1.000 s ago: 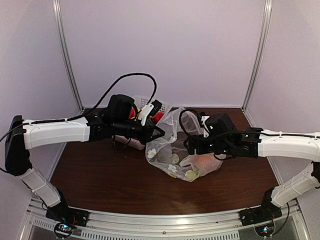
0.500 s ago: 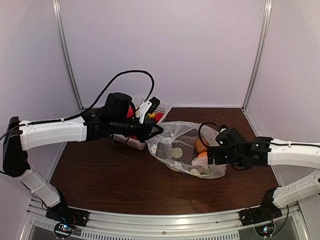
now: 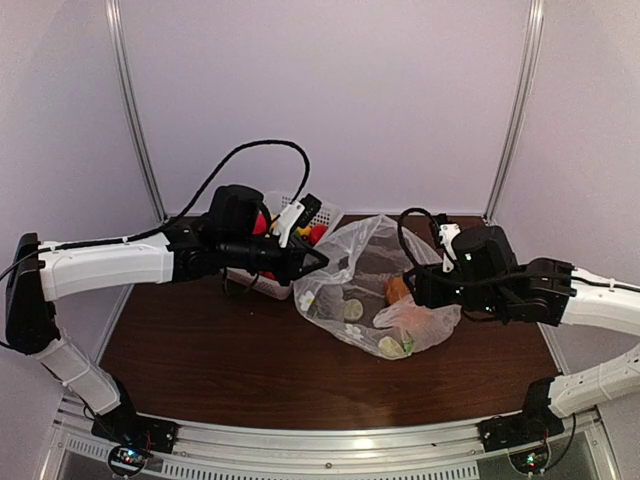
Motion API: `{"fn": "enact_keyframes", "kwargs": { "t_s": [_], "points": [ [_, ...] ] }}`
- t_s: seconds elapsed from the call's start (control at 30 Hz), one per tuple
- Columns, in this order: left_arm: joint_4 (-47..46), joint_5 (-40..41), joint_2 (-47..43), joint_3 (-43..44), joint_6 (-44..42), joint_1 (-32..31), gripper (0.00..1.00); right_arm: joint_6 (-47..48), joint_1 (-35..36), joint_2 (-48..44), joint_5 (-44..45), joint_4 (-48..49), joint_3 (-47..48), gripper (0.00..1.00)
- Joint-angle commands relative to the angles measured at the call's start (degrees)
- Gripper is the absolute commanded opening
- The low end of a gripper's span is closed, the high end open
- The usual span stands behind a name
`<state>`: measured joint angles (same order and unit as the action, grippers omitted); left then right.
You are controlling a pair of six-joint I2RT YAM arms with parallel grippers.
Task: Untie the knot of the plastic bag and take out the fruit
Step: Adjust the bag opening for the takeout bag, then reach into the gripper in the takeout bag.
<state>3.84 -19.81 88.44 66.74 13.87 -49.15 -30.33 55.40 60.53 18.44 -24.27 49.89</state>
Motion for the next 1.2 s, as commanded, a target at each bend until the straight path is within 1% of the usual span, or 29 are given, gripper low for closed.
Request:
{"fn": "enact_keyframes", "kwargs": {
  "t_s": [0.0,0.17,0.3,0.4,0.53,0.67,0.97,1.13,1.17],
  "points": [
    [-2.8,-1.2,-0.1,-0.9,-1.0,-0.2,0.0,2.8,1.5,4.6,-1.7,2.3,3.8,0.6],
    [-2.7,-0.9,0.4,-0.9,-1.2,-0.4,0.0,5.3,2.6,11.6,-2.9,2.6,9.6,0.62],
    [-2.6,-0.5,0.7,-0.9,-0.7,-0.4,0.0,3.6,2.8,18.1,-0.4,2.5,11.3,0.69],
    [-2.6,-0.2,0.8,-1.0,-0.3,-0.5,0.0,1.6,2.5,23.0,2.2,0.9,12.2,0.71],
    [-2.4,0.4,0.7,-1.1,-0.3,-0.4,0.0,-1.2,1.7,26.9,5.5,-1.0,11.8,0.79],
    [-2.2,1.0,0.5,-1.0,-0.4,-0.4,0.0,-3.3,-0.3,26.6,5.8,-0.9,7.6,0.87],
    [-1.8,1.6,0.5,-0.8,-0.5,-0.4,0.0,-6.6,-3.4,22.0,6.6,-3.1,-2.1,0.93],
    [-1.8,1.7,0.5,-0.9,-0.6,-0.4,0.0,-5.3,-6.3,20.0,4.6,0.4,-6.1,0.94],
    [-1.9,1.7,0.6,-0.9,-0.6,-0.4,0.0,-4.7,-6.7,19.9,3.7,1.5,-6.5,0.96]
  ]
}}
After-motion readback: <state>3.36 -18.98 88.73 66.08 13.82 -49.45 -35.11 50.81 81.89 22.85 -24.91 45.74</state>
